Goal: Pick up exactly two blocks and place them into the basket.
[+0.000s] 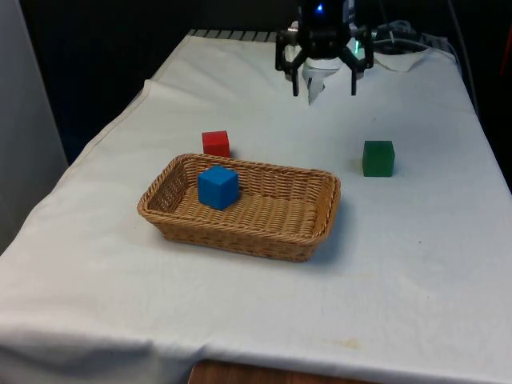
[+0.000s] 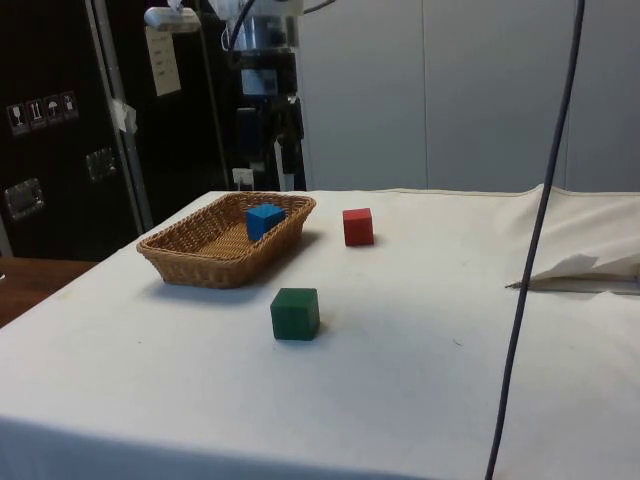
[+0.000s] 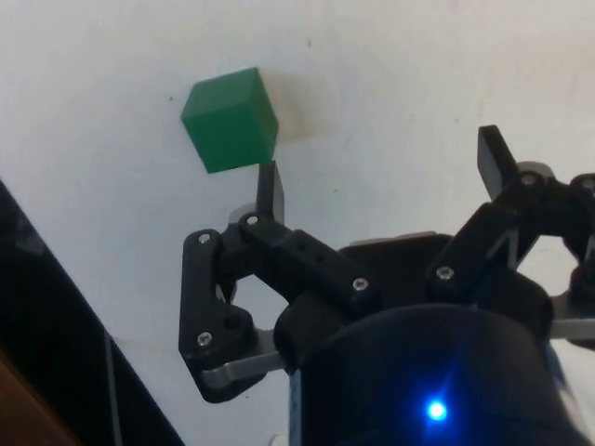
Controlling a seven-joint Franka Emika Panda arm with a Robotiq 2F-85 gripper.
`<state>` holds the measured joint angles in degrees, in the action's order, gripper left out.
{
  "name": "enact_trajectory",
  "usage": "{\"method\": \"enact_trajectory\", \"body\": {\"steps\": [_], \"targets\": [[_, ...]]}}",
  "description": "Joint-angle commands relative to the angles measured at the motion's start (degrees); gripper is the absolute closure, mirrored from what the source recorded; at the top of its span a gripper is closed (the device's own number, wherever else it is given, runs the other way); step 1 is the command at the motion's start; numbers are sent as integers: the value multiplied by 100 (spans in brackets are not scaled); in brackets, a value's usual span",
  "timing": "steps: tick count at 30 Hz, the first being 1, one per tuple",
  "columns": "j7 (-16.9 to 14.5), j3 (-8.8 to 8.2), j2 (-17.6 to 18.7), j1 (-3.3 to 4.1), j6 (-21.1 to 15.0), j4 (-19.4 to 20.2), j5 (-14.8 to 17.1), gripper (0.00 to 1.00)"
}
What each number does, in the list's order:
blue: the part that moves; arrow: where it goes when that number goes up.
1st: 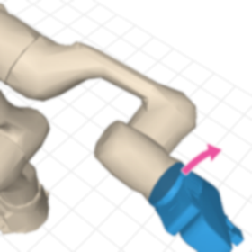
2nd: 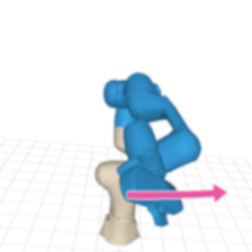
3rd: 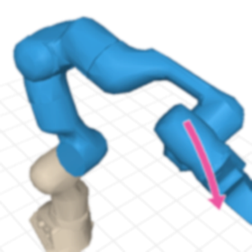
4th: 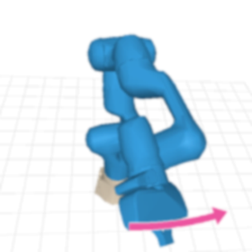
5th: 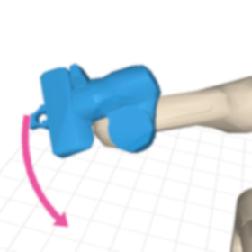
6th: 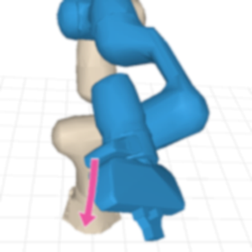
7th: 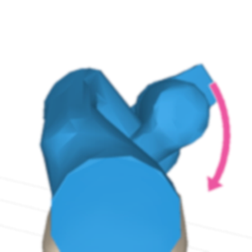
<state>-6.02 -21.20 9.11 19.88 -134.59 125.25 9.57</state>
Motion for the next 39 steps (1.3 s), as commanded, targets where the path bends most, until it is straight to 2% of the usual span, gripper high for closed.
{"method": "enact_trajectory", "body": {"steps": [1,7,8,9,18,19,20,27,28,29,32,38,39], "targets": [[132,29,-46,46,-97,97,-86,0],[367,275,-69,52,-178,223,-143,0],[304,321,-63,6,-97,201,-74,0],[447,350,-63,52,-206,252,-155,0],[791,716,0,57,-344,344,-223,0],[688,745,-17,6,-269,321,-132,0],[837,756,11,57,-361,344,-235,0],[1157,1071,143,57,-464,344,-338,0],[1037,1066,103,6,-367,332,-252,0],[1192,1106,166,52,-487,344,-350,0],[1324,1220,246,46,-579,327,-430,0],[1295,1283,258,0,-573,321,-430,0],[1318,1272,269,11,-625,355,-481,0]]}}
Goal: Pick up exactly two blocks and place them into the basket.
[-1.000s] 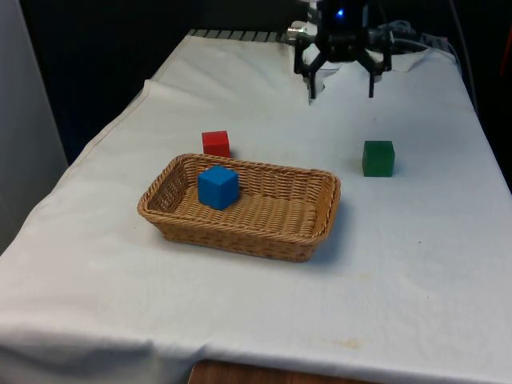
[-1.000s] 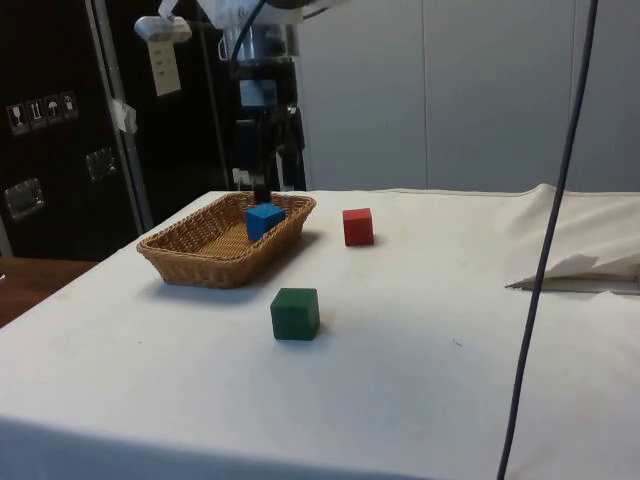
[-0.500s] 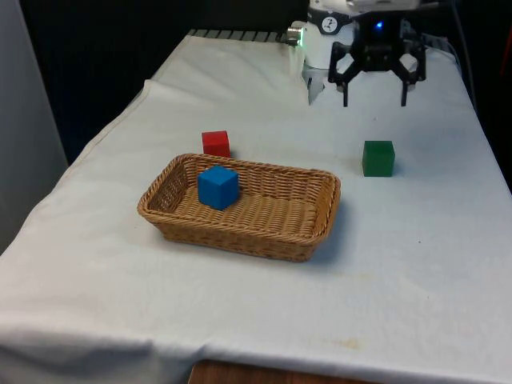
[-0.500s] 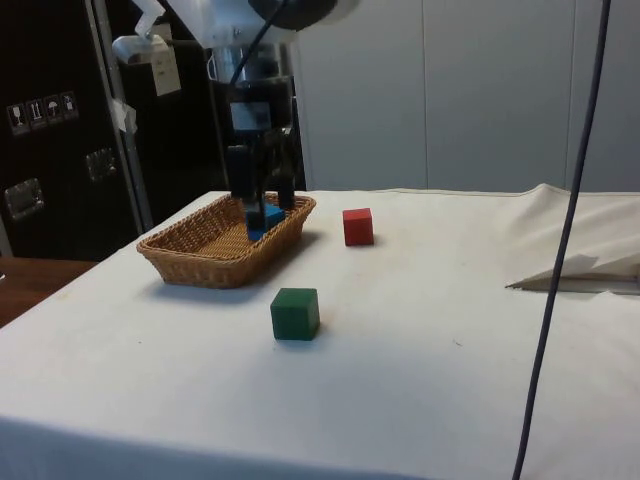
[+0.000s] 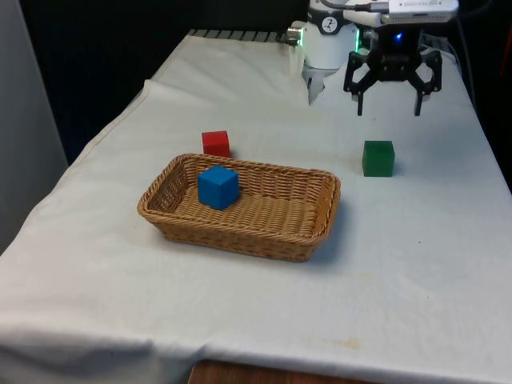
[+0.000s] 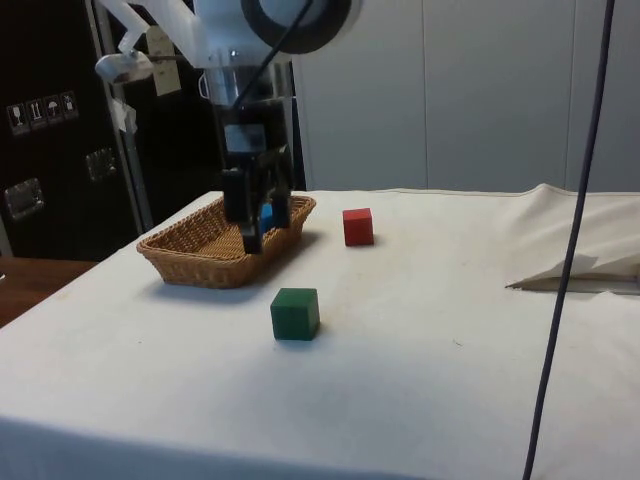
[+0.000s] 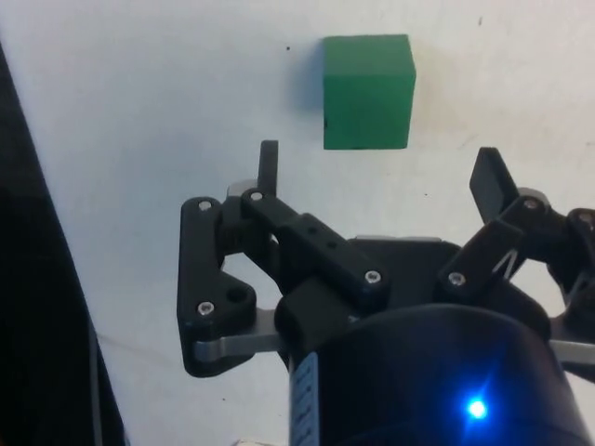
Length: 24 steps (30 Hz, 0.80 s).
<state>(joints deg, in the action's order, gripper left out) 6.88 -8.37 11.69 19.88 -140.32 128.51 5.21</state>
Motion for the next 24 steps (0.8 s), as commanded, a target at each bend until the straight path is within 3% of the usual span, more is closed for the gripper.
{"method": "enact_trajectory", "body": {"steps": [1,8,9,13,24], "targets": [[11,-6,23,11,-69,34,-40,0],[-155,46,155,11,-378,206,0,0],[-149,34,138,0,-269,172,0,0],[-183,120,281,17,-676,298,0,0],[-160,309,665,0,-1134,275,29,0]]}}
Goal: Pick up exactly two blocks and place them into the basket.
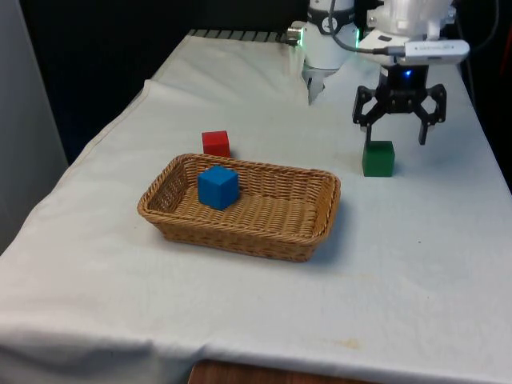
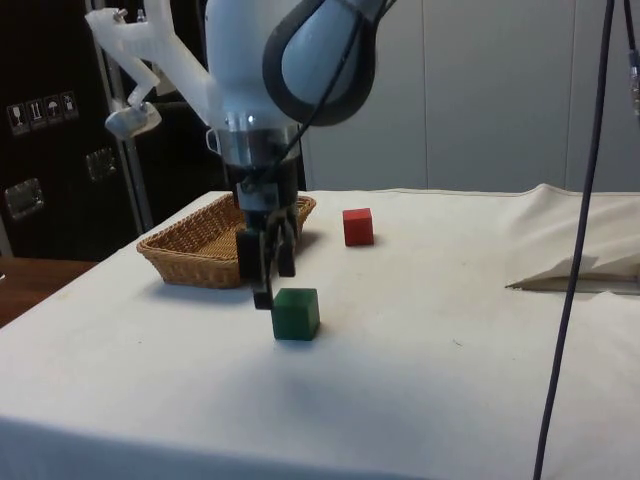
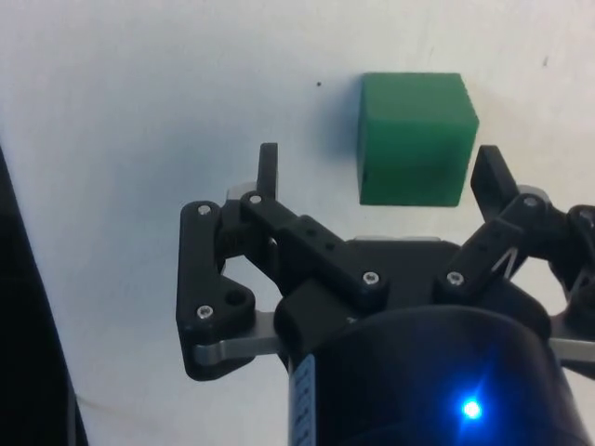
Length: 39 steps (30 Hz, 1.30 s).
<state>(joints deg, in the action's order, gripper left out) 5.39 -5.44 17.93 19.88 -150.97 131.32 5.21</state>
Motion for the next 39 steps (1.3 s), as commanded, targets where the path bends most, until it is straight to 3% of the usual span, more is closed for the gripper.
{"method": "enact_trajectory", "body": {"steps": [1,19,23,24,25,28,33,34,35,39], "targets": [[-17,17,80,-6,-92,-11,23,0],[-103,-34,544,17,-309,-80,-206,0],[-57,-63,476,46,-269,-46,-321,0],[-109,-17,527,0,-264,-80,-258,0],[-52,-69,435,52,-252,-34,-338,0],[0,-52,298,69,-166,-6,-378,0],[92,52,11,69,97,11,-401,0],[6,86,46,17,57,6,-327,0],[92,63,6,57,109,11,-401,0],[29,92,86,29,92,-29,-384,0]]}}
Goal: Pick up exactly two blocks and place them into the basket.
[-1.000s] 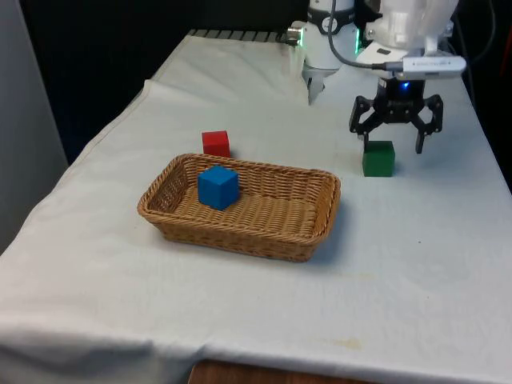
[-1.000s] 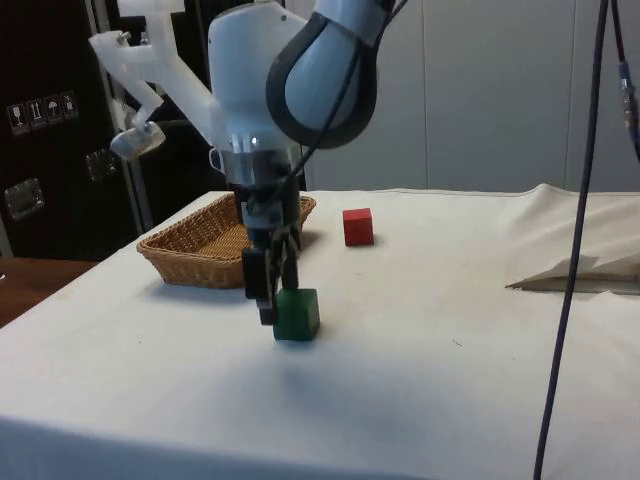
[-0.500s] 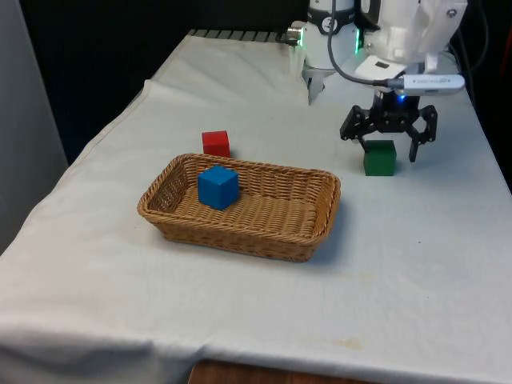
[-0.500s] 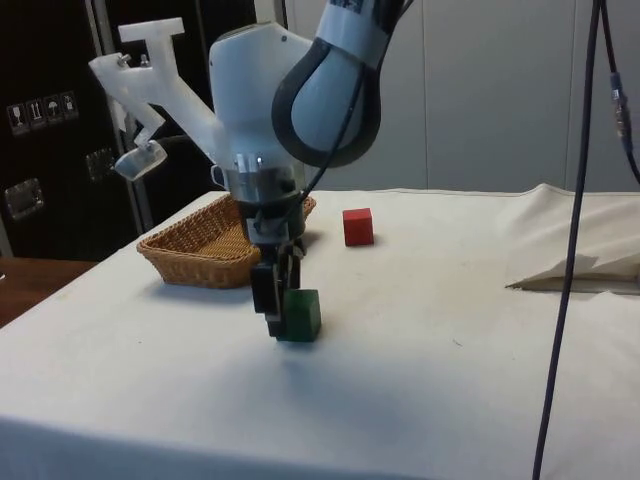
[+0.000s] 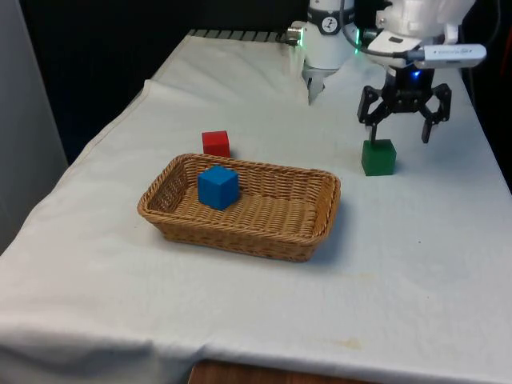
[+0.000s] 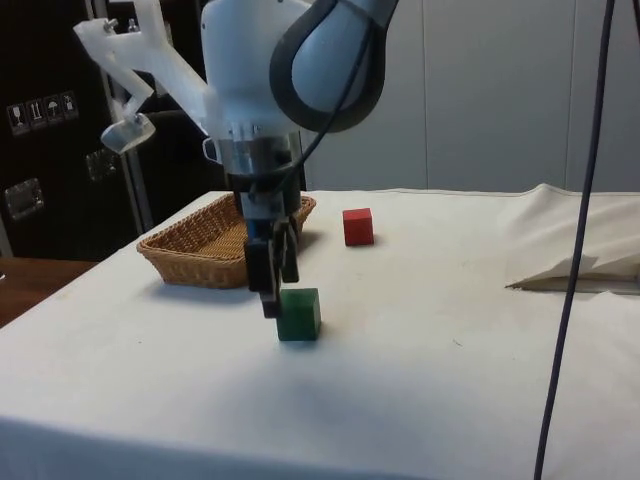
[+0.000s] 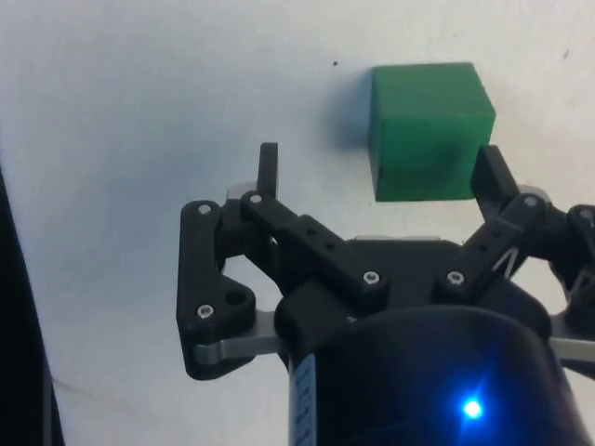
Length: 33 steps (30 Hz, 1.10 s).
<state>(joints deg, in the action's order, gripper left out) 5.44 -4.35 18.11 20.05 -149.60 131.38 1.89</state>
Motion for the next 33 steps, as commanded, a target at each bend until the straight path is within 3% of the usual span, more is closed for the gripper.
{"method": "enact_trajectory", "body": {"steps": [1,11,18,31,33], "targets": [[0,-17,97,11,-57,-46,-46,0],[-332,-17,372,-23,-74,-246,-40,0],[-584,-109,132,-23,-52,-160,-183,0],[-963,-86,-321,-46,269,-103,-138,0],[-1163,-92,-338,-52,241,-86,-172,0]]}}
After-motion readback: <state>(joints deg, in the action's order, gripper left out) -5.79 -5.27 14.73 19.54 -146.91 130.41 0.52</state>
